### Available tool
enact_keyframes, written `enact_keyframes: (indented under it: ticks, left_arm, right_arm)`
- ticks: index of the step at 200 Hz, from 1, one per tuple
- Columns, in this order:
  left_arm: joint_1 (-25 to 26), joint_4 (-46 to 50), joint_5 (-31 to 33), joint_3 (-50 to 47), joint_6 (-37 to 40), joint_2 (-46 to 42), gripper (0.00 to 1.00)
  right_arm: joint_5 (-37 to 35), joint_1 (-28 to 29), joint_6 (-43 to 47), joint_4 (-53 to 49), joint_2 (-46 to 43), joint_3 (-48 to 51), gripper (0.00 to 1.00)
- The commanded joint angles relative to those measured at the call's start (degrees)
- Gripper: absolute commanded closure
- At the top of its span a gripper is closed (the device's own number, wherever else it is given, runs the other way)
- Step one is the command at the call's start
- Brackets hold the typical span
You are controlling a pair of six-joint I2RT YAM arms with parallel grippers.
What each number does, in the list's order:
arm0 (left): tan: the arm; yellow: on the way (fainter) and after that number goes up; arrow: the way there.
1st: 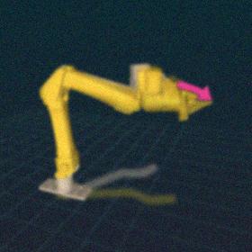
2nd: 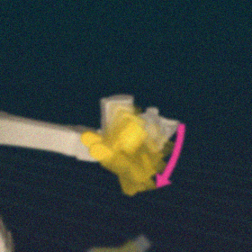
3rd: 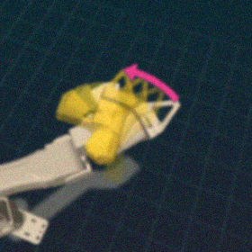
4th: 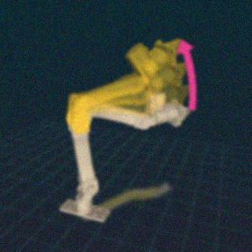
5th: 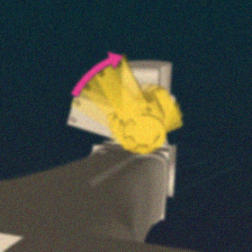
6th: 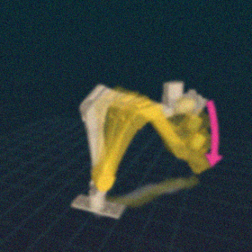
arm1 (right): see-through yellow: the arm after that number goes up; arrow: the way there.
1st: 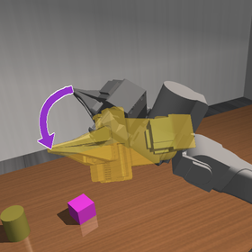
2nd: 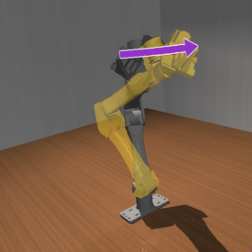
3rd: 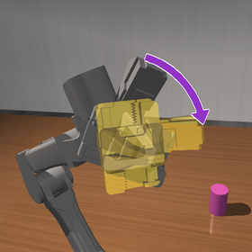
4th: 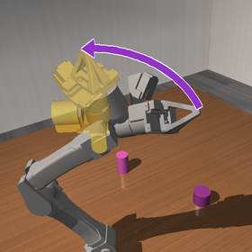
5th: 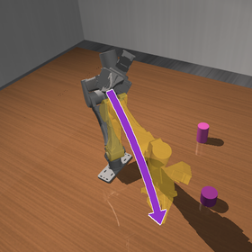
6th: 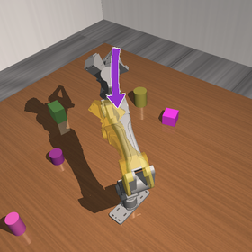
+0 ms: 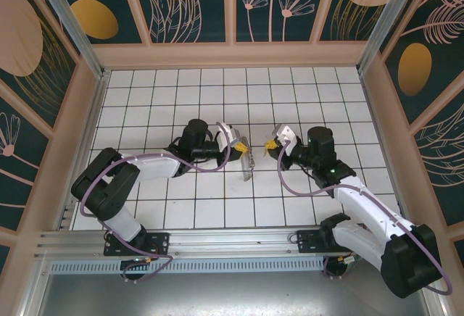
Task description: Put the keys on the keyring
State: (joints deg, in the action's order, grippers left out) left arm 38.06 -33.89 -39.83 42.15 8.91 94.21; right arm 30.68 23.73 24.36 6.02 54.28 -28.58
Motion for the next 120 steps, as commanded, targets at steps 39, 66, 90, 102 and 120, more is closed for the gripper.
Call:
enact_keyframes:
  ticks: [39, 66, 90, 102, 120]
  left_arm:
    - [0.16, -0.56, -0.19, 2.18, -0.37, -1.67, 1.0]
    - [0.08, -1.92, -0.02, 1.88, -1.3, -1.28, 1.0]
    - [0.13, -2.54, -0.3, 2.23, -1.62, -0.79, 1.0]
    - [0.13, -3.1, -0.34, 2.06, -1.66, -0.52, 1.0]
    - [0.14, -3.45, -0.31, 1.98, -1.81, -0.18, 1.0]
  right_arm:
    - [3.02, 0.46, 1.37, 3.69, -1.56, 1.59, 1.0]
    - [3.25, 0.57, 1.19, 4.4, -1.1, 1.68, 1.0]
    - [2.29, 0.53, 1.66, 4.33, -0.54, 1.52, 1.0]
    - [1.32, 0.53, 1.72, 4.09, -0.54, 1.42, 1.0]
    - [0.06, 0.55, 1.65, 4.73, -0.46, 1.91, 1.0]
